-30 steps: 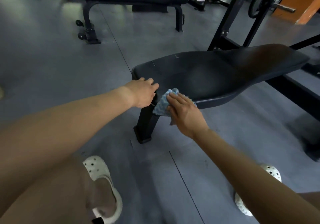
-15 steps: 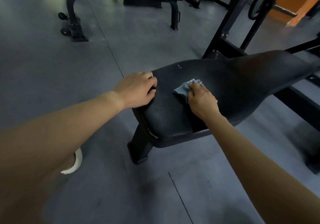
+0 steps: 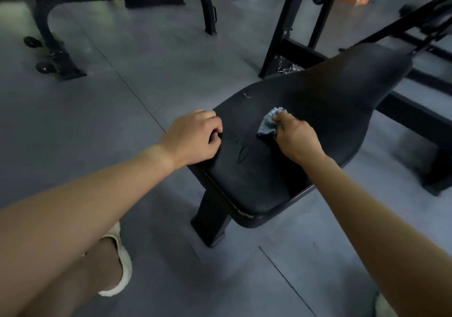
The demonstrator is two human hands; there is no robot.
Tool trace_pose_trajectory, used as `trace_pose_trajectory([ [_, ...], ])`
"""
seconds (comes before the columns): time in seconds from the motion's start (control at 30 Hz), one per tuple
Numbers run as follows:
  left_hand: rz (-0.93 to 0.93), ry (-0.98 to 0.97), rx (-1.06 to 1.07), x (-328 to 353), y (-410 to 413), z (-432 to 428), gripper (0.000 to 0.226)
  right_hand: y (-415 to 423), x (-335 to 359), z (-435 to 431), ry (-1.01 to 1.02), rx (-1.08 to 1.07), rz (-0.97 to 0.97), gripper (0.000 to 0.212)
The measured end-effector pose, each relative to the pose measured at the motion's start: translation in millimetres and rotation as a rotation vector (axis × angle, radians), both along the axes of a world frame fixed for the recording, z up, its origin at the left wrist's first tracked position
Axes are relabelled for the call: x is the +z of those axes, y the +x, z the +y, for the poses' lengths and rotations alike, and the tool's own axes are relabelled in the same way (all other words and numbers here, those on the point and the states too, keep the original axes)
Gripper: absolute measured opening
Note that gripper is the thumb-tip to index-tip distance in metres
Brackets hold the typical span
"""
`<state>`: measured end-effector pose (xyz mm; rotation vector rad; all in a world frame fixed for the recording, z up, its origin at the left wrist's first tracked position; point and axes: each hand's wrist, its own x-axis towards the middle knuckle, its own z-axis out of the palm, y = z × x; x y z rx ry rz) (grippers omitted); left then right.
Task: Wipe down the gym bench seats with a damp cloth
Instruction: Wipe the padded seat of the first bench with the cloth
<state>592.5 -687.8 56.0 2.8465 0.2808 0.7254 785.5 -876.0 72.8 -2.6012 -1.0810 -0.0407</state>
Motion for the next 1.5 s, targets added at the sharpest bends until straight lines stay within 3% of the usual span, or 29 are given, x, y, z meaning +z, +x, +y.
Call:
trace_pose_trajectory([
  [0.1, -0.002, -0.007, -0.074, 1, -5, 10, 0.018, -24, -5, 9, 0.002, -0.015, -0.003, 0.026],
  [0.2, -0.003, -0.001, -0.152, 1, -6, 22, 0.021, -61, -10, 4, 0.054, 0.103, -0.011, 0.021],
  [0.4, 0.004, -0.033, -0.327, 4, -6, 43, 0.03, -131, -8, -8, 0.08, 0.129, 0.042, 0.045],
  [0.53, 0.0, -0.047, -0.407, 6, -6, 53, 0.026, -139, -4, -10, 0.011, -0.001, 0.078, 0.051],
  [0.73, 0.081, -0.033, -0.464, 9, -2, 62, 0.03, -93, 1, 24, 0.006, -0.377, 0.098, 0.028],
  [0.9, 0.174, -0.021, -0.471, 20, 1, 62, 0.029, -139, -8, 46, 0.088, -0.174, 0.03, 0.015],
  [1.0, 0.206, -0.03, -0.466, 28, 7, 61, 0.03, -152, -4, 39, 0.091, -0.098, -0.011, 0.021],
  [1.17, 0.158, 0.014, -0.525, 29, 27, 70, 0.03, -112, -1, 38, 0.031, -0.162, -0.019, 0.032],
  [1.3, 0.047, 0.046, -0.525, 20, 62, 80, 0.029, -46, -1, 55, 0.0, -0.265, 0.034, 0.029],
  [1.5, 0.036, -0.05, -0.543, 10, 144, 106, 0.029, 7, -6, 75, -0.004, -0.318, 0.015, 0.017],
])
